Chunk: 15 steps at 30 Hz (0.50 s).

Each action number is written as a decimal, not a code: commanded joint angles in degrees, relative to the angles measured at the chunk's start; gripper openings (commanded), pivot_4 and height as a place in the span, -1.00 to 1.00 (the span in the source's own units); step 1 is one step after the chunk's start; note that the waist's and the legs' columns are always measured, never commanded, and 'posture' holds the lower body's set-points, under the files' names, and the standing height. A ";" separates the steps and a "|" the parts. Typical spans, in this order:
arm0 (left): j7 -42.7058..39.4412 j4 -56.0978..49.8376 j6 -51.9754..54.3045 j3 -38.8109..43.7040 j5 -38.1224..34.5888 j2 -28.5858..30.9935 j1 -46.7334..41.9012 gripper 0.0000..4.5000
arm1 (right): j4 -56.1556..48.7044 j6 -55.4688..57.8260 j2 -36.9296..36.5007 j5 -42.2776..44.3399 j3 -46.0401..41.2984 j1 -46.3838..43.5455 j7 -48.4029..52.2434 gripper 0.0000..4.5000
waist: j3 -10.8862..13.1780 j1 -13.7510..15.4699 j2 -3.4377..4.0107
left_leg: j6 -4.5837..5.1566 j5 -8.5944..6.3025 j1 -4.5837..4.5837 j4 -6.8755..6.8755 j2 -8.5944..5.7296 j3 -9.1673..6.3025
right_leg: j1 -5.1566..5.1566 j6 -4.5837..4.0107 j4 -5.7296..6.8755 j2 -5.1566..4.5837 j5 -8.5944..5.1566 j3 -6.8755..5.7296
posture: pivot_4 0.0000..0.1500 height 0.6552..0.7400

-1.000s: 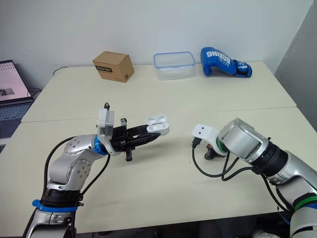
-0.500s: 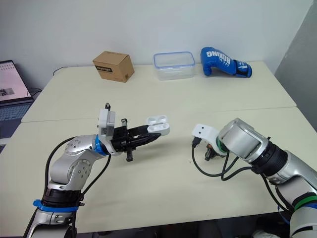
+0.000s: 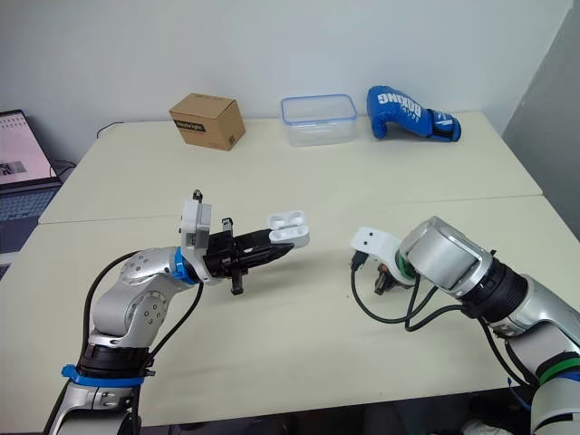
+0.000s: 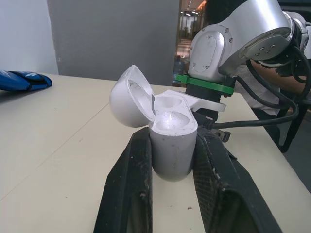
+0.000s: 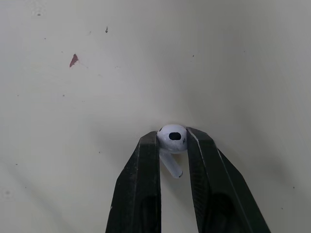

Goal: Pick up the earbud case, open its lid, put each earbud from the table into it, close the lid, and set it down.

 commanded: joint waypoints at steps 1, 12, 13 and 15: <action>-0.41 -0.96 -1.43 0.16 -0.01 -0.13 -1.17 -0.67 | -4.16 -1.94 -3.25 0.91 -0.69 0.29 1.22 -0.82 | 0.00 0.01 0.00 | 0.00 0.00 0.00 0.00 0.00 0.00 | 0.00 0.00 0.00 0.00 0.00 0.00 | 1.00 0.78; -0.38 -1.30 -1.61 -0.02 0.11 0.12 -0.84 -0.67 | -7.64 -32.11 -19.04 -8.61 3.23 7.15 16.08 -0.82 | 0.00 -0.03 0.00 | 0.00 0.00 0.02 0.00 0.02 0.08 | 0.02 0.02 -0.01 0.01 -0.01 0.00 | 1.00 0.78; -0.40 -1.43 -1.59 0.06 0.06 0.23 -0.73 -0.67 | -7.01 -34.38 -19.31 -9.86 3.26 8.01 16.64 -0.82 | 0.00 -0.03 -0.01 | 0.00 0.00 0.02 0.00 0.02 0.08 | 0.03 0.02 -0.03 0.01 -0.01 0.00 | 1.00 0.78; -0.45 -1.55 -1.61 0.16 0.05 0.40 -0.59 -0.67 | -5.22 -38.17 -19.26 -12.41 3.24 9.35 17.54 -0.82 | 0.00 -0.02 -0.01 | 0.00 0.00 0.02 0.00 0.02 0.08 | 0.04 0.02 -0.04 0.01 -0.01 -0.01 | 1.00 0.78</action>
